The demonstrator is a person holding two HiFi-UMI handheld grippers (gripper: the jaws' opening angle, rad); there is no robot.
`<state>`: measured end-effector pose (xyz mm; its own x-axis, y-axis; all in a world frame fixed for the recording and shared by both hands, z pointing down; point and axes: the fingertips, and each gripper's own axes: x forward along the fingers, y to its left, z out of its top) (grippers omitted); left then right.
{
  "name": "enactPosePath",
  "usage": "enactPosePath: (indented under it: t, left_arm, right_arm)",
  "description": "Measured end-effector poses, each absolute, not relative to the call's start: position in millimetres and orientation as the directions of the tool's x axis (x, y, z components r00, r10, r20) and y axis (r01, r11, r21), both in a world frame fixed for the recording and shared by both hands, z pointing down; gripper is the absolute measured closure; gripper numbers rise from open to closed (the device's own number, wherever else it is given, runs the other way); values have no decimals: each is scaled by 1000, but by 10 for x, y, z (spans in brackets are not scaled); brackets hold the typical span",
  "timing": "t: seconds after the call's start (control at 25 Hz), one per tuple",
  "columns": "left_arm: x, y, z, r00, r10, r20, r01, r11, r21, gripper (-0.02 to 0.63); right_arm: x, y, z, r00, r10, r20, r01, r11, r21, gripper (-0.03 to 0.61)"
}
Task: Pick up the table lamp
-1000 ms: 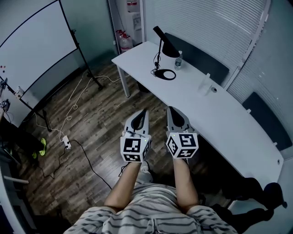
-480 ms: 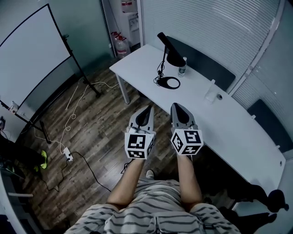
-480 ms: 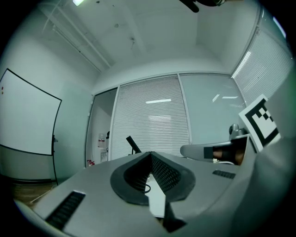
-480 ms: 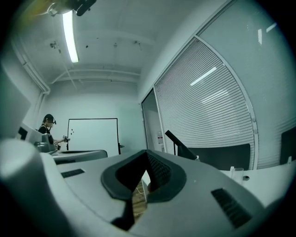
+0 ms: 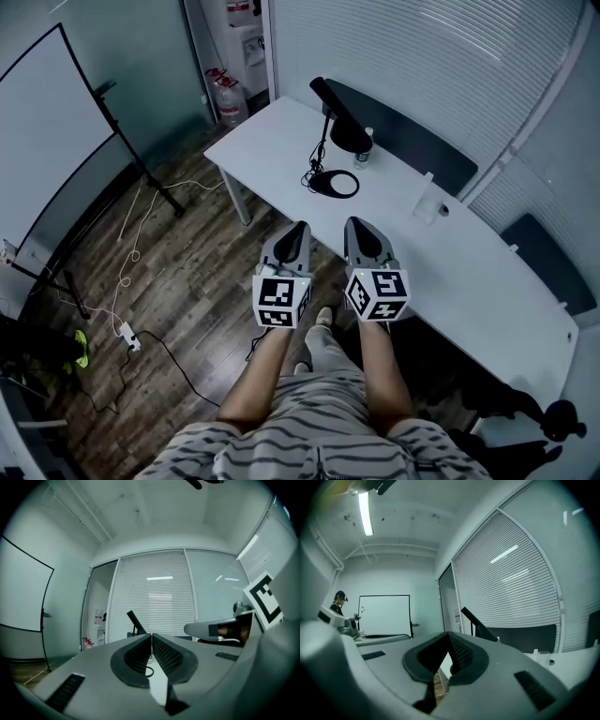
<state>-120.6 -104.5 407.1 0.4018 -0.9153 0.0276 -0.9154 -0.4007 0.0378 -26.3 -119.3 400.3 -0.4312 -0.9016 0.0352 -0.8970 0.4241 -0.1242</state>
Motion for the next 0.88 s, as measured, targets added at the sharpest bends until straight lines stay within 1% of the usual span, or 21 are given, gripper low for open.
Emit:
enactPosePath:
  t: [0.6, 0.88]
  left_arm:
    - [-979, -2928, 4297, 399, -915, 57, -917, -399, 5, 604]
    - [-874, -3554, 4425, 395, -916, 68, -918, -396, -7, 603]
  right_arm:
    - [-111, -2917, 4232, -458, -888, 42, -886, 452, -106, 574]
    - [-104, -3511, 4356, -485, -873, 49, -871, 478, -114, 574]
